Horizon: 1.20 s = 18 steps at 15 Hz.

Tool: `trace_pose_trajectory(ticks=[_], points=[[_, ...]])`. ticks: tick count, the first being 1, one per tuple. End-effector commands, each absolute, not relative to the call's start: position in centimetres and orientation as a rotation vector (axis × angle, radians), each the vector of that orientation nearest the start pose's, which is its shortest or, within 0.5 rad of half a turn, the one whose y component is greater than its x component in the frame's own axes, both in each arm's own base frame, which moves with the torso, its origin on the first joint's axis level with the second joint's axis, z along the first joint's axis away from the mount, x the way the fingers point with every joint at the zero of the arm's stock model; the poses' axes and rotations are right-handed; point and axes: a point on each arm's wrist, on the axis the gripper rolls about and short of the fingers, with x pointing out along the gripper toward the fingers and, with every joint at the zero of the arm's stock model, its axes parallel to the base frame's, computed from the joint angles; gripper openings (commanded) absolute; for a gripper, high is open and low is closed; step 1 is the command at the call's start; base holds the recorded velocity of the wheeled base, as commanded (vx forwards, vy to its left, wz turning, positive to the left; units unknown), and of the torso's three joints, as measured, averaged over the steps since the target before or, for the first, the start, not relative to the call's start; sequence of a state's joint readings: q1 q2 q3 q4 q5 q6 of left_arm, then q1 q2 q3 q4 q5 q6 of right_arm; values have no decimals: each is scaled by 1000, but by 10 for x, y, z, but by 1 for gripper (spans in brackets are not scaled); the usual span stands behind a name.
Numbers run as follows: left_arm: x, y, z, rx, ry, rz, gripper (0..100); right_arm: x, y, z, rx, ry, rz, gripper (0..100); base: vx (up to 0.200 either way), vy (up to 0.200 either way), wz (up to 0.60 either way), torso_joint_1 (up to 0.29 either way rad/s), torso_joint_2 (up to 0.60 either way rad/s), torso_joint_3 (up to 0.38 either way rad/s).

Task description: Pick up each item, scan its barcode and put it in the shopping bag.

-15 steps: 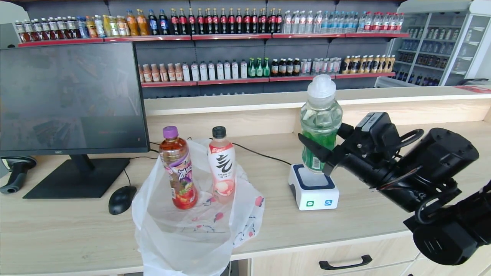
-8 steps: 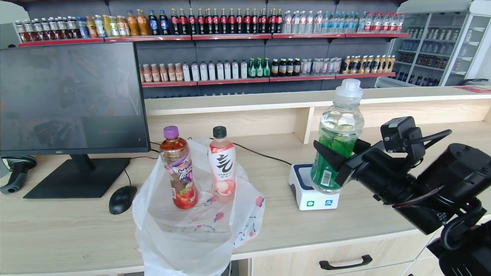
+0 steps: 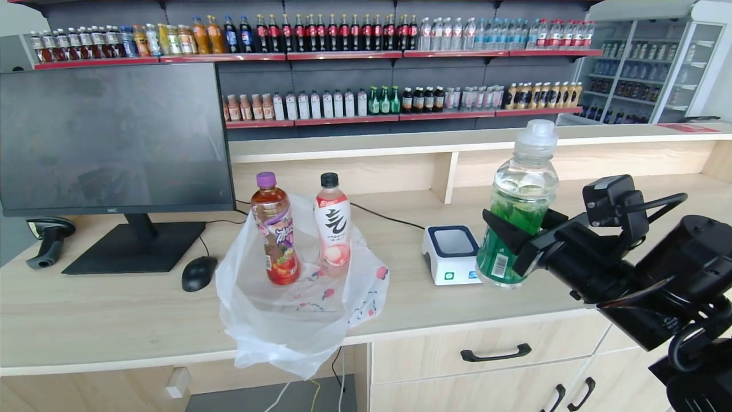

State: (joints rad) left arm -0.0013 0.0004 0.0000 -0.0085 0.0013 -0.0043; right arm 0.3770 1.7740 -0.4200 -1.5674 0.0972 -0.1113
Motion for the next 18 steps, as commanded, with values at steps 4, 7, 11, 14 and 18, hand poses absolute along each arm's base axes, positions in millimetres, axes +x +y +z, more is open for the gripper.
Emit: trace_pose_trajectory(ticks=[4,7,11,14,18], points=[[-23,0,76,-3,-9,0,100,254,98,164,-73,-253,446,0,0,0,0,0,0,0],[-23,0,76,-5,-9,0,100,255,99,164,-72,-251,447,0,0,0,0,0,0,0],[-23,0,76,-3,-9,0,100,254,103,163,-70,-251,460,0,0,0,600,-5,0,1],[-23,0,76,-3,-9,2,100,254,103,163,-70,-250,460,0,0,0,600,10,2,7],[-23,0,76,-5,-9,2,100,252,102,161,-72,-238,462,0,0,0,600,1,-6,6]])
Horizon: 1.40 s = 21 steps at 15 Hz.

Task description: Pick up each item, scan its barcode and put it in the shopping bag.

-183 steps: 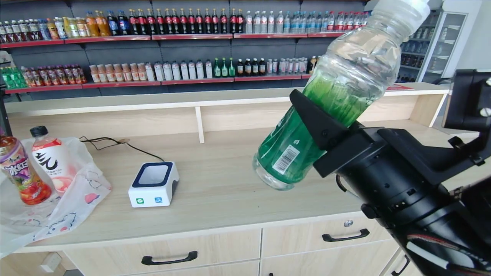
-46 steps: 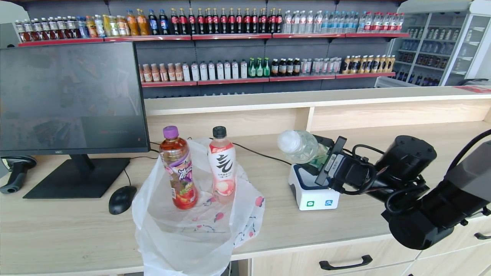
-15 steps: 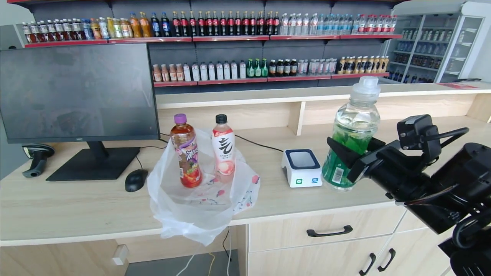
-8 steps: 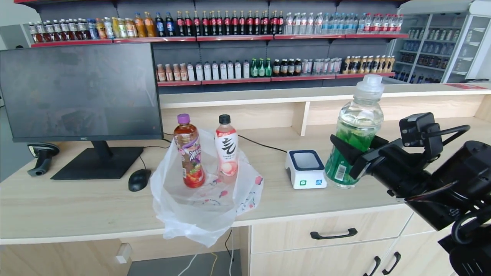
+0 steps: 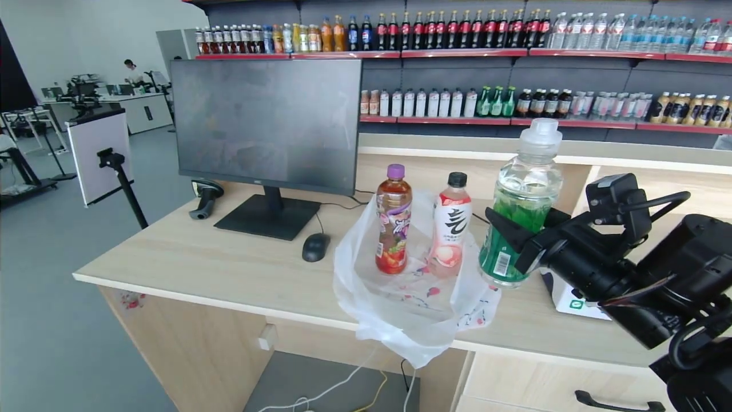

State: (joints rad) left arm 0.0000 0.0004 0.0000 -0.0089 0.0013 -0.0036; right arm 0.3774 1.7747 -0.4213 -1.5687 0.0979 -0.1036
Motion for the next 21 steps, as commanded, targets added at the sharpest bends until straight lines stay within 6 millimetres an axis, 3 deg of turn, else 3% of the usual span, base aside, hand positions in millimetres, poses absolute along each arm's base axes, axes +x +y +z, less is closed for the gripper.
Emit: trace_pose_trajectory(ticks=[1,3,7,17,21], points=[[-23,0,76,-5,-9,2,100,250,102,159,-73,-232,464,0,0,0,0,0,0,0],[-23,0,76,-5,-9,2,100,249,102,160,-72,-233,467,0,0,0,0,0,0,0],[-23,0,76,-3,-9,2,100,240,122,156,-66,-219,551,0,0,0,0,0,0,0],[-23,0,76,-6,-9,2,100,269,148,117,-57,-102,593,0,0,0,0,0,0,0],[-23,0,76,-6,-8,2,100,278,151,114,-49,-104,586,0,0,0,0,0,0,0]])
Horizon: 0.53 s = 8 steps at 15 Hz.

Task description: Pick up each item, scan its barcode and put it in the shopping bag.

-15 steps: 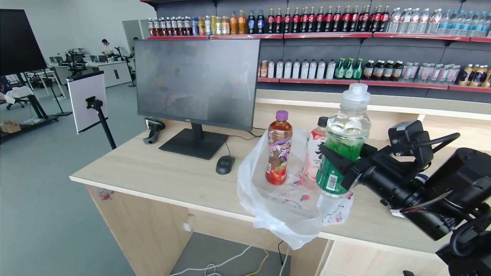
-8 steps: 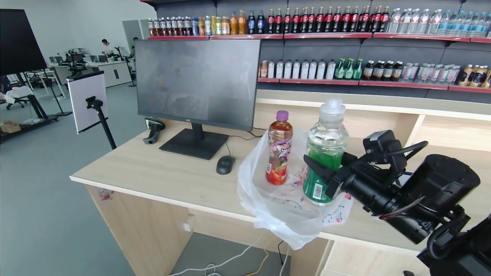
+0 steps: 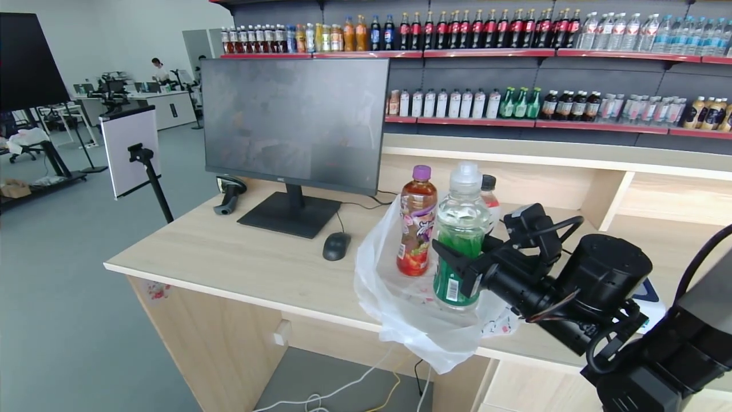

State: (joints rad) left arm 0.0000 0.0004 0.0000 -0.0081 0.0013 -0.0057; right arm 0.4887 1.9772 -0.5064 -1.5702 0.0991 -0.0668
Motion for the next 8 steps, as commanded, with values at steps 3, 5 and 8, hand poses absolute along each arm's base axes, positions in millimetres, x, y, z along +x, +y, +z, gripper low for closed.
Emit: trace_pose_trajectory(ticks=[3,5,8], points=[[-23,0,76,-6,-9,2,100,284,160,111,-46,-108,601,0,0,0,0,0,0,0],[-23,0,76,-6,-9,2,100,285,162,106,-48,-96,606,0,0,0,0,0,0,0],[-23,0,76,-5,-9,2,100,288,170,104,-47,-100,624,0,0,0,0,0,0,0]])
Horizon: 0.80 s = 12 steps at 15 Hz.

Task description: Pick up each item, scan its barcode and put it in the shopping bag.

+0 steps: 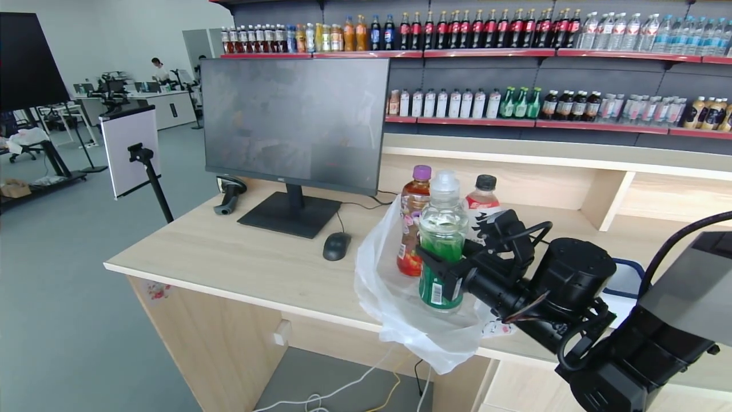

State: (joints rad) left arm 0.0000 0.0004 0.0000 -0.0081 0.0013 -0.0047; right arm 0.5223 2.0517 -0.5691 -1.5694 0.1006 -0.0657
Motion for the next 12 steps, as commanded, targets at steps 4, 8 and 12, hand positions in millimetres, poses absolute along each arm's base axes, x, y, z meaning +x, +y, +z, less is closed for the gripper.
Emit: trace_pose_trajectory(ticks=[4,8,12], points=[[-23,0,76,-6,-9,2,100,293,175,101,-45,-105,629,0,0,0,0,0,0,0],[-23,0,76,-6,-8,2,100,294,176,95,-45,-85,630,0,0,0,0,0,0,0],[-23,0,76,-6,-9,2,100,294,176,93,-47,-76,630,0,0,0,0,0,0,0]])
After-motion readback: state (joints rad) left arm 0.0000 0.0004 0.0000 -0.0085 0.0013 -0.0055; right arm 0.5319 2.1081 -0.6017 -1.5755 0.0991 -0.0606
